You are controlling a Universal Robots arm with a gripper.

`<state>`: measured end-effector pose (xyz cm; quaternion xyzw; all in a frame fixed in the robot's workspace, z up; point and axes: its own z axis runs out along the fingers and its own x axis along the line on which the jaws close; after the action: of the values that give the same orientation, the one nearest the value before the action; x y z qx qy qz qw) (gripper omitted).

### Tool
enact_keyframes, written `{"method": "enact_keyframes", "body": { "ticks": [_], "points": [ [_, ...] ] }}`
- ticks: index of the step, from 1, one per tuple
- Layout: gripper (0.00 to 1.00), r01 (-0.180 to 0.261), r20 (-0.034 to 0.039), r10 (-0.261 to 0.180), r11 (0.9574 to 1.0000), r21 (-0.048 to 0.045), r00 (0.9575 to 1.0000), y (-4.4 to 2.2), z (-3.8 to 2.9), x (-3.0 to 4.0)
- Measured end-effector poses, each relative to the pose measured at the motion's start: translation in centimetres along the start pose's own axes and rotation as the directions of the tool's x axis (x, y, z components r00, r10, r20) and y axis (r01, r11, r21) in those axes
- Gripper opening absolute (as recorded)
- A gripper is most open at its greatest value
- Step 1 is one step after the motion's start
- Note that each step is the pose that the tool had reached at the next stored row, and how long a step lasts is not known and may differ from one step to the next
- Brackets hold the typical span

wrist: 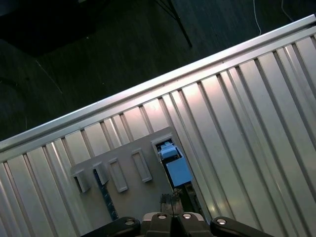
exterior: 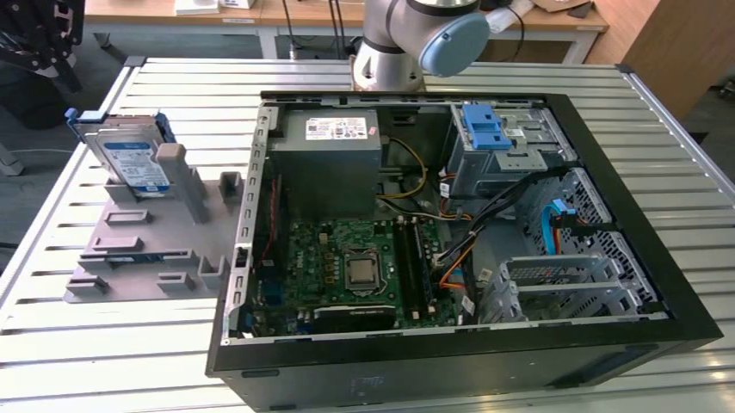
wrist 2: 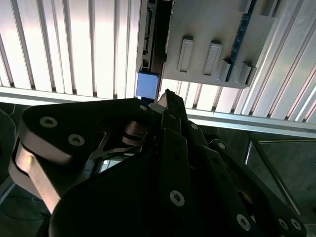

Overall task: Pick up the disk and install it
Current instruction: 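Pick up the disk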

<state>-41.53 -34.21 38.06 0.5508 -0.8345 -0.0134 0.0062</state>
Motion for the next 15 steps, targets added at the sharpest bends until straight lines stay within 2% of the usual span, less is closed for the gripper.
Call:
{"method": "enact_keyframes", "body": {
  "ticks": [15],
  "points": [
    [0.11,0.009,-0.0002,-0.009,1.0,0.0,1.0,0.0,0.0,0.0]
  ]
}}
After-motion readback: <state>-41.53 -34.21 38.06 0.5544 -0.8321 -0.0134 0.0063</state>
